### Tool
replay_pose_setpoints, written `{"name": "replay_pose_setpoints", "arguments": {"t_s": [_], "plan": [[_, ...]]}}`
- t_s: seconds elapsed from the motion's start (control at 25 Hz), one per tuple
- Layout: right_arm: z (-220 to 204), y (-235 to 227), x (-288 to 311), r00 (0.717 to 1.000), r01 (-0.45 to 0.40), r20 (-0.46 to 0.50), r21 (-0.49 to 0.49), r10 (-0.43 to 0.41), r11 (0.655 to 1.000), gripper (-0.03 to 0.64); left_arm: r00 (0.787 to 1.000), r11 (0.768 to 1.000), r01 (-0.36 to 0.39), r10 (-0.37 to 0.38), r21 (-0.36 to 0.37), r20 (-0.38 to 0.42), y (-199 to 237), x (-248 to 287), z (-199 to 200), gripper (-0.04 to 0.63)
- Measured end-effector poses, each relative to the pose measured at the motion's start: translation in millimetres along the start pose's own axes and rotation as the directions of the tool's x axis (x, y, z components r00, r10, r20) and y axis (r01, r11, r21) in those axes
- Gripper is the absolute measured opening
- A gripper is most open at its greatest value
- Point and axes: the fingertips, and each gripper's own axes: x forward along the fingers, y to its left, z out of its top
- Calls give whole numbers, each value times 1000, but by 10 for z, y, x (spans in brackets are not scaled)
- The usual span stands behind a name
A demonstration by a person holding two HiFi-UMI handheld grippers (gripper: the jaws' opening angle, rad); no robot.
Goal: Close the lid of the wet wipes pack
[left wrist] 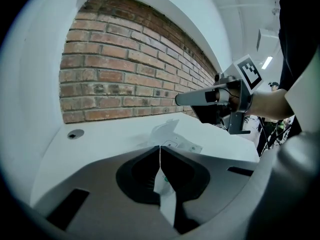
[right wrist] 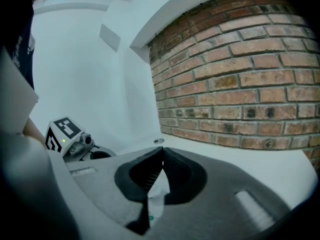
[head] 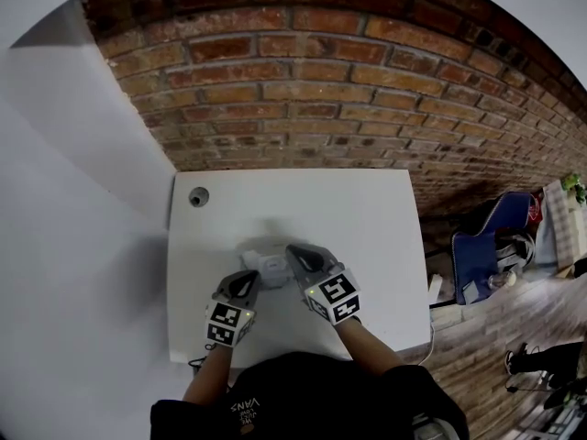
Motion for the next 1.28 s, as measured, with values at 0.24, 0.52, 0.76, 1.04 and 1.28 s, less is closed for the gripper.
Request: {"name": "replay_pose_setpoints", "arguments": {"t_s": [0.24, 0.52, 0.76, 1.04, 1.28], "plan": [[-133, -13, 112, 999, -10, -51, -7, 10, 1000, -2, 1000, 1000, 2, -2, -6, 4, -7, 6, -7, 0], [-345, -4, 175, 993, -20, -113, -4, 20, 1000, -2, 1000, 1000, 4, -4, -8, -2, -11, -10, -30, 0], [-425, 10, 148, 991, -18, -133, 14, 20, 1000, -2, 1000, 1000, 3, -3, -19, 0, -3, -16, -50, -1], [-525, 85, 98, 989, -22, -148, 21, 25, 1000, -2, 1000, 1000, 1, -1, -25, -5, -1, -23, -74, 0], [-647, 132, 66, 985, -21, -171, 30, 25, 999, -2, 1000, 1000, -3, 3, -28, 7, -3, -24, -69, 0]]}}
